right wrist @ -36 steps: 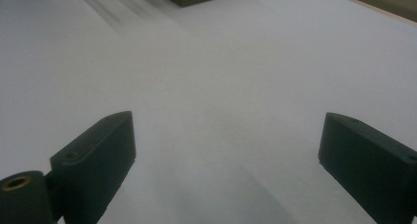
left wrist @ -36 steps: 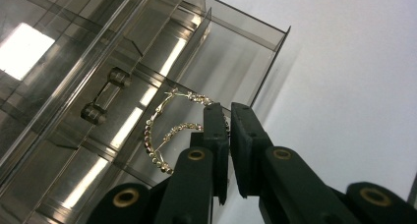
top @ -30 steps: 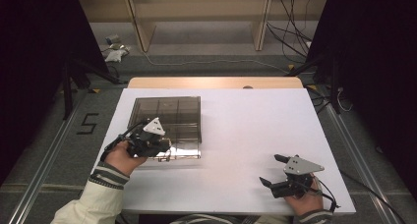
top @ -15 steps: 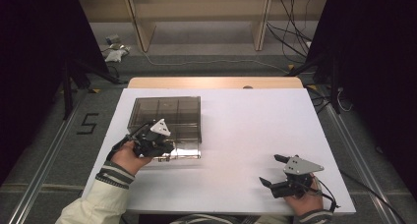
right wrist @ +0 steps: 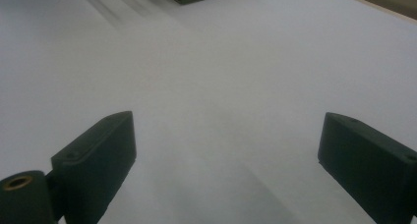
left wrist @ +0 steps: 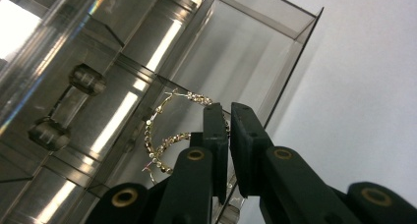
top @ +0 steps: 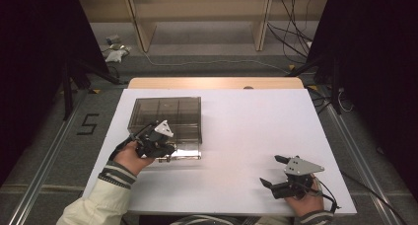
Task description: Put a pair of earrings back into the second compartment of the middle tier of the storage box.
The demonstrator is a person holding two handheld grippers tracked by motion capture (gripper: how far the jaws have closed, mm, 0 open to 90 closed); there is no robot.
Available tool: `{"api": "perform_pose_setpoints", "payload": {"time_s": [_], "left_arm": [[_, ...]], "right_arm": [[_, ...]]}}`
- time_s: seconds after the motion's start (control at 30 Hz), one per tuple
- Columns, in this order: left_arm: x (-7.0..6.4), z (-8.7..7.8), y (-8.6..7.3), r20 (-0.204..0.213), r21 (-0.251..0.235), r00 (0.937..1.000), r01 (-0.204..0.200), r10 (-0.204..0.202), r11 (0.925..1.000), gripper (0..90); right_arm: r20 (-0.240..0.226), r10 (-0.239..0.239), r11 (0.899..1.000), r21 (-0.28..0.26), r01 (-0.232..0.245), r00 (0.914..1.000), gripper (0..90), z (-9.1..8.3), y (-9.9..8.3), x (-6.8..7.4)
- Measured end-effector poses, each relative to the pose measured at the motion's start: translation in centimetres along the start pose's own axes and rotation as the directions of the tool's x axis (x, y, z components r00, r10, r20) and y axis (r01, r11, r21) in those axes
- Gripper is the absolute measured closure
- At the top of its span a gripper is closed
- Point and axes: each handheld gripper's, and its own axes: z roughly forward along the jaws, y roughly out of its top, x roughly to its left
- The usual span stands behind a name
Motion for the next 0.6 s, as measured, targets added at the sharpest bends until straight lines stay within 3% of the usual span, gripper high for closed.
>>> {"api": "perform_pose_setpoints", "payload": {"time_s": [0.6], "left_arm": [[0.19,0.57,-0.14,0.009,0.016,0.9999,0.004,-0.004,0.9999,84.5]], "right_arm": [[0.001,-0.002,1.0,-0.001,0.002,1.0,8.6,-0.01,0.0,0.02]]}}
